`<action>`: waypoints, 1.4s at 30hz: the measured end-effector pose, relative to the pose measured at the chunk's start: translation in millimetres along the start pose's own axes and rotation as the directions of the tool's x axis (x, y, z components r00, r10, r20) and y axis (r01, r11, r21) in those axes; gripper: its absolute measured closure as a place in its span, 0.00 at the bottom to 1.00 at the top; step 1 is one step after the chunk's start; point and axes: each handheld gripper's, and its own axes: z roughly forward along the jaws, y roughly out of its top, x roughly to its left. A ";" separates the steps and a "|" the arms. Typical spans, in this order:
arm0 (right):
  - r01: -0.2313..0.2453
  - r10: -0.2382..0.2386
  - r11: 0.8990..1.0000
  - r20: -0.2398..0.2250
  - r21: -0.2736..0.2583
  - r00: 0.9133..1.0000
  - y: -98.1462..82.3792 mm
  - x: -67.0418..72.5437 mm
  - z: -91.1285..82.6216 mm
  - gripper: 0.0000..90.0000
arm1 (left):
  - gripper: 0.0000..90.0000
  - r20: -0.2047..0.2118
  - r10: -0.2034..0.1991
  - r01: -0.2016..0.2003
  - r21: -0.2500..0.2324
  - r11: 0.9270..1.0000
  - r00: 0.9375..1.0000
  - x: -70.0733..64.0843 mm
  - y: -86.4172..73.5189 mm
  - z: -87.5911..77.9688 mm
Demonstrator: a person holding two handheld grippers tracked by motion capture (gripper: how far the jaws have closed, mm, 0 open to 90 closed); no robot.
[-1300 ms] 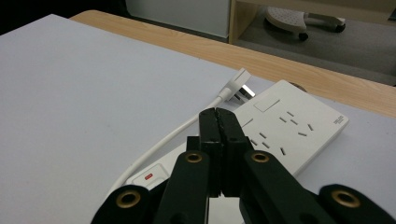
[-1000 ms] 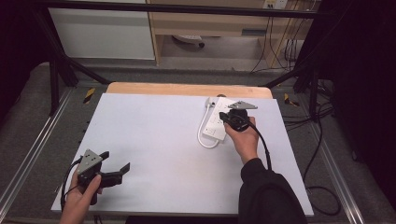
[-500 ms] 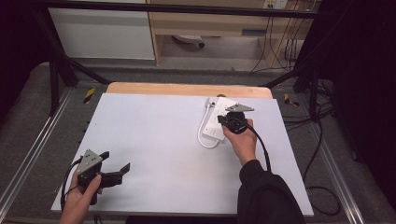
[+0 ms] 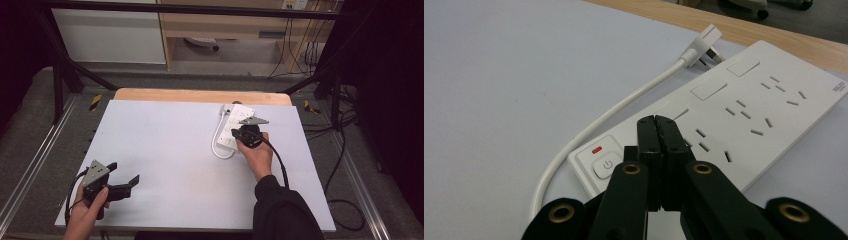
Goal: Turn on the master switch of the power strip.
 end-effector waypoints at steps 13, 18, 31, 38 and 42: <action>0.003 -0.003 1.000 -0.007 0.015 1.000 -1.0 11.6 9.7 1.00 | 0.08 0.000 -0.006 0.006 0.000 1.000 1.000 -0.1 -0.1 -0.4; 0.001 0.000 1.000 -0.016 0.032 1.000 -3.7 16.6 17.1 1.00 | 0.08 0.003 -0.008 0.008 -0.001 1.000 1.000 0.5 0.1 0.1; 0.018 -0.018 0.998 -0.007 0.064 1.000 -6.3 26.3 24.3 1.00 | 0.08 0.004 0.000 0.000 0.000 1.000 1.000 -0.4 0.2 0.0; 0.033 -0.035 0.996 0.016 0.078 0.999 -5.4 30.1 23.9 1.00 | 0.08 0.001 0.003 -0.003 0.005 1.000 1.000 -0.7 -0.1 0.4; 0.040 -0.043 0.996 0.028 0.084 0.999 -6.0 31.6 24.1 1.00 | 0.08 -0.001 -0.001 0.001 0.009 1.000 1.000 -1.3 -0.3 0.7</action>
